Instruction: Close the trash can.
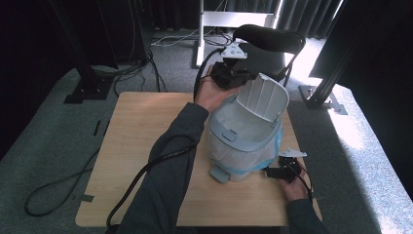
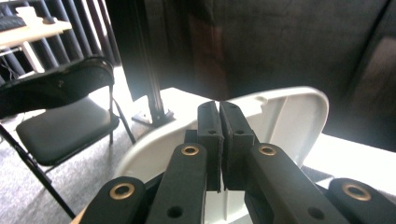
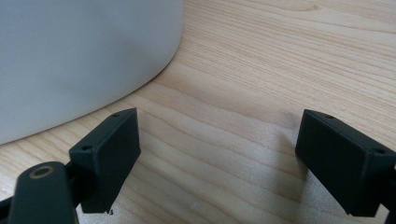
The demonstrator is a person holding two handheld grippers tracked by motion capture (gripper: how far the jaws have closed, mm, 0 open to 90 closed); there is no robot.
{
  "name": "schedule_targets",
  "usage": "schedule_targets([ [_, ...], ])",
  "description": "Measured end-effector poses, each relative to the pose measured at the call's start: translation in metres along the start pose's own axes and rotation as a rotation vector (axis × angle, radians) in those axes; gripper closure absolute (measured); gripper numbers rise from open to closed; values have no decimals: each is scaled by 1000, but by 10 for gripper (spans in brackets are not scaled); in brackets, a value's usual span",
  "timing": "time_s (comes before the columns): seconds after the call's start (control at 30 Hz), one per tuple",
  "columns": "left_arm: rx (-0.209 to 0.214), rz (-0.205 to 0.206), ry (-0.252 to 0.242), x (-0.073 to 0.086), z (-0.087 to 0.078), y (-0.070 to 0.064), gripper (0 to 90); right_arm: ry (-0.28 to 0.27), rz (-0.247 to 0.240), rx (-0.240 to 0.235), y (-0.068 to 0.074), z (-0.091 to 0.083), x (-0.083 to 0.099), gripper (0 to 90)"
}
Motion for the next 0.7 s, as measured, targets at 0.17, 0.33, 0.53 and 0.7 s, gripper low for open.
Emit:
schedule_targets([
  [0.17,-17,-38,-57,-4,0,7,831,0,0,0,0,0,0,129],
  [0.33,-18,-55,-77,-4,5,9,810,0,0,0,0,0,0,129],
  [0.53,-34,-65,-94,-10,8,8,807,0,0,0,0,0,0,129],
  [0.7,-41,-54,-68,-9,15,5,807,0,0,0,0,0,0,129],
])
Point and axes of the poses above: each handheld gripper's, and its own axes: z roughly forward along the jaws, x roughly out of its underside, y roughly to its left, the point moved 7 cm from there along z, roughly forward along the jaws, and after that the axes turned 7 degrees about -z, right-handed, at the moved point
